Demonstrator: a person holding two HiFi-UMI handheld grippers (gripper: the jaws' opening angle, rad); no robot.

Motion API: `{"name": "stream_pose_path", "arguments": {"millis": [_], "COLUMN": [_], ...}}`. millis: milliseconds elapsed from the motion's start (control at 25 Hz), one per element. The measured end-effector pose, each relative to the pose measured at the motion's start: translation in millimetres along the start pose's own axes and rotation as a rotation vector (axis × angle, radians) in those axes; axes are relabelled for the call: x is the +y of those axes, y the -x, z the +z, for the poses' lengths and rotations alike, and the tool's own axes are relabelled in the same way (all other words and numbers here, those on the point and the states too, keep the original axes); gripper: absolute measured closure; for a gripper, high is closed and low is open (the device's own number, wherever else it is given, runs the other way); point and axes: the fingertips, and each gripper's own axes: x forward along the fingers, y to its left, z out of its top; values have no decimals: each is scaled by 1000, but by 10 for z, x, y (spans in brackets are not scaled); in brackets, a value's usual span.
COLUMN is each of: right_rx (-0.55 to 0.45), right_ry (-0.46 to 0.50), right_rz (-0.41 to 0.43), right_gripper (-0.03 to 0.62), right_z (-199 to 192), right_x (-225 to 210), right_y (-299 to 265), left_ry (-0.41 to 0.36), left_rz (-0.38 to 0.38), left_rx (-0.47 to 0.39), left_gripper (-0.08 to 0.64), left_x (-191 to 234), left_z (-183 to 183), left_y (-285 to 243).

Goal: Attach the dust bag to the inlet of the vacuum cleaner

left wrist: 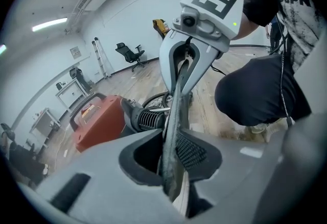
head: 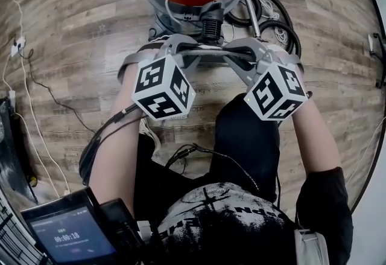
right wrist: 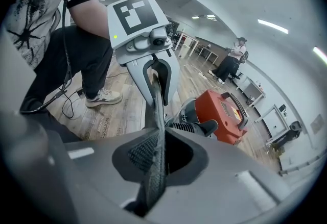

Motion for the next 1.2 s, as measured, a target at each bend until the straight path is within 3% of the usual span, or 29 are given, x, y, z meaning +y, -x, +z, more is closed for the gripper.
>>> {"name": "stream_pose_path", "arguments": {"millis": [440,960,1200], "right_rx": [12,47,45], "right_ry": [-17,-118,-140], "right_rz": [-17,-81,-112], "right_gripper": [561,558,558], "right_z": [-7,-206,-268], "right_x": [-96,-210,-222], "right_y": [-133,-232,-289], "left_ry": [-39,-36,-51], "left_rz": [-1,-37,-13], "left_rx": [17,44,63], "left_gripper": [523,523,522], "left_x": [64,177,210], "left_z": [-65,-45,-64], "left_y": [26,-178,-239]}}
